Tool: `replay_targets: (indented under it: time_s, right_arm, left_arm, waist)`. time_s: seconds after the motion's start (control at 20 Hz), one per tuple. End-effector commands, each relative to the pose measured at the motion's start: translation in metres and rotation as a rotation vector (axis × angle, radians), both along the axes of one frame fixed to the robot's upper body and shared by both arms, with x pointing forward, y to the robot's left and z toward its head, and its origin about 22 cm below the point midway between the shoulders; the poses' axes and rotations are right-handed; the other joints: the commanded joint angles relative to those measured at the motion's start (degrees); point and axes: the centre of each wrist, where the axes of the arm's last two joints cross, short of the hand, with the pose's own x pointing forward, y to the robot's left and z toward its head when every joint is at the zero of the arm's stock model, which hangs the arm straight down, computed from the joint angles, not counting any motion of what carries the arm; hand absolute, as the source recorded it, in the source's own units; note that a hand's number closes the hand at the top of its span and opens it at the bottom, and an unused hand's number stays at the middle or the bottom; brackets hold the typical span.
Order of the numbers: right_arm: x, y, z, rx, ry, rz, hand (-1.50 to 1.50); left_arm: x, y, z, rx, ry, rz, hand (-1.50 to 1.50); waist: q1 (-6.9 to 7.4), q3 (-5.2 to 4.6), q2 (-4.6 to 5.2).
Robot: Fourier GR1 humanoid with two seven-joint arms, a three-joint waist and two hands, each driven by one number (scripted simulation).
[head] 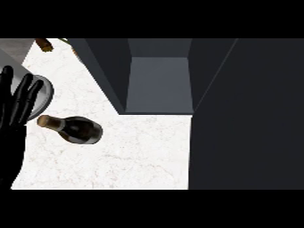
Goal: Pick up the wine, place it into the cabinet and close the cabinet
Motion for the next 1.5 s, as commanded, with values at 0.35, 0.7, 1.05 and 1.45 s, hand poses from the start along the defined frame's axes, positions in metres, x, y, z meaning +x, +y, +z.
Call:
replay_targets:
  time_s: [0.35,0.7,1.05,1.45]
  right_arm:
    - [-0.024,0.023,0.011,0.095,0.078,0.210,-1.50]
    - [-0.072,0.023,0.058,0.117,0.107,0.218,-1.50]
    - [-0.095,0.032,0.076,0.120,0.126,0.227,-1.50]
    - [-0.106,0.046,0.087,0.140,0.124,0.211,-1.50]
  left_arm:
    - [0.014,0.019,-0.016,-0.117,0.068,-0.612,-1.50]
    - [0.011,0.082,0.034,-0.145,0.088,-0.676,-1.50]
    - [-0.016,0.101,0.060,-0.174,0.122,-0.666,-1.50]
    - [-0.031,0.088,0.063,-0.162,0.157,-0.623,-1.50]
  waist:
    - [-1.19,-0.36,-1.46]
    - [-0.54,-0.28,-1.72]
    - [-0.32,-0.26,-1.67]
    - [-0.62,-0.29,-1.75]
